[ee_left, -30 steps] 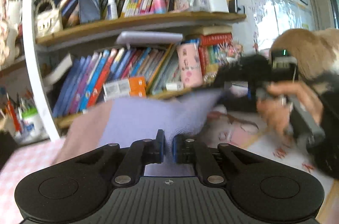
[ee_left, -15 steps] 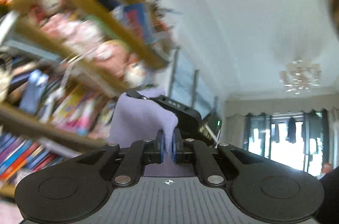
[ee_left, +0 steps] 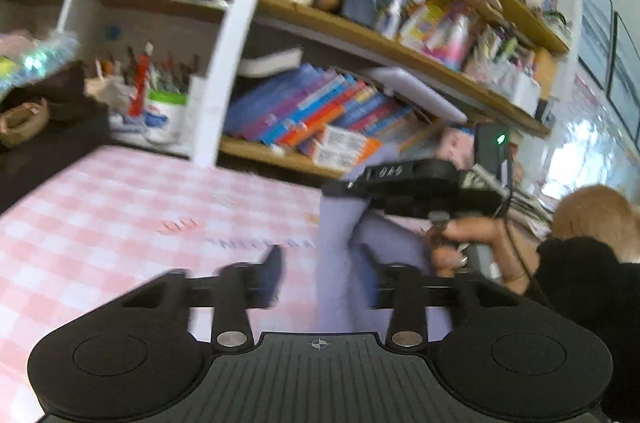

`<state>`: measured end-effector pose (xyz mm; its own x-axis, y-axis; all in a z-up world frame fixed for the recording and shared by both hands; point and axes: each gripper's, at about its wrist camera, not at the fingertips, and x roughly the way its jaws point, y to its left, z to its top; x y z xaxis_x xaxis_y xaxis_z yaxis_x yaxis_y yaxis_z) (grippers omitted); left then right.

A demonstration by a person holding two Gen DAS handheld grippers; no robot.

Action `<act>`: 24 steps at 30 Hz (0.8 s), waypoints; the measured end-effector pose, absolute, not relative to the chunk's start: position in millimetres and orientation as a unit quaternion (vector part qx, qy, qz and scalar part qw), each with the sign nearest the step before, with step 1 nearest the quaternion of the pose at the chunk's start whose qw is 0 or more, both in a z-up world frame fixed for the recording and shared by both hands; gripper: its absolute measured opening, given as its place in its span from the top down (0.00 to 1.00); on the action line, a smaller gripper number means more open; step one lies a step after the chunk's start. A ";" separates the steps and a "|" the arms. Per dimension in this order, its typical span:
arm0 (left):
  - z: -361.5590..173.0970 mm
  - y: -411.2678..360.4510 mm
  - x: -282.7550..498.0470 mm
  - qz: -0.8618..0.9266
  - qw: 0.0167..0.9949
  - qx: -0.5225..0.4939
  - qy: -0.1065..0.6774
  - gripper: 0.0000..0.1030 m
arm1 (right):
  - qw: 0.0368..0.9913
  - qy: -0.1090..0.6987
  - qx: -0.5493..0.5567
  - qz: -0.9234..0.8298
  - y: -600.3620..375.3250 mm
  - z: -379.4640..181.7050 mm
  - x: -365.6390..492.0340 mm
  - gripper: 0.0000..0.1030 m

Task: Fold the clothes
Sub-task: 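Lift the sweater with both grippers and lay it spread on the mat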

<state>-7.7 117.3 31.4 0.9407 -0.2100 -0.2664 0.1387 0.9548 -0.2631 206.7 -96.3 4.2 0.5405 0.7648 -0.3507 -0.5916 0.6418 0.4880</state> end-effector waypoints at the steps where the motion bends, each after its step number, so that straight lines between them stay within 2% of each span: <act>1: 37.2 117.9 -12.0 -0.090 0.979 -0.121 0.140 0.42 | 0.865 0.267 0.158 0.395 -88.8 9.5 209.1 0.88; 4: 46.0 117.9 -15.5 -0.105 0.978 -0.124 0.131 0.41 | 0.867 0.250 0.161 0.400 -68.4 21.4 217.2 0.88; 6: 47.1 114.2 -18.1 -0.107 0.977 -0.122 0.135 0.40 | 0.866 0.252 0.160 0.401 -63.9 22.3 218.3 0.81; 7: 45.0 111.1 -21.1 -0.105 0.978 -0.117 0.136 0.37 | 0.867 0.250 0.155 0.402 -65.9 23.6 213.3 0.72; 8: 43.2 108.3 -23.9 -0.104 0.979 -0.112 0.136 0.35 | 0.868 0.248 0.150 0.404 -67.9 25.0 208.4 0.68; 10: 43.3 105.3 -26.5 -0.107 0.980 -0.105 0.130 0.29 | 0.869 0.244 0.139 0.407 -71.9 27.7 198.5 0.66; 13: 42.4 100.7 -29.2 -0.112 0.981 -0.097 0.127 0.23 | 0.876 0.226 0.107 0.413 -95.4 37.7 176.2 0.52; 18: 45.9 86.7 -23.3 -0.125 0.979 -0.089 0.136 0.19 | 0.895 0.233 0.014 0.379 -153.6 45.0 138.0 0.47; 20: 48.9 79.3 -22.5 -0.133 0.978 -0.084 0.136 0.17 | 0.902 0.238 -0.028 0.359 -174.2 39.5 121.7 0.42; 24: 53.0 60.5 -21.0 -0.156 0.975 -0.072 0.139 0.12 | 0.907 0.252 -0.068 0.331 -214.0 19.8 91.4 0.40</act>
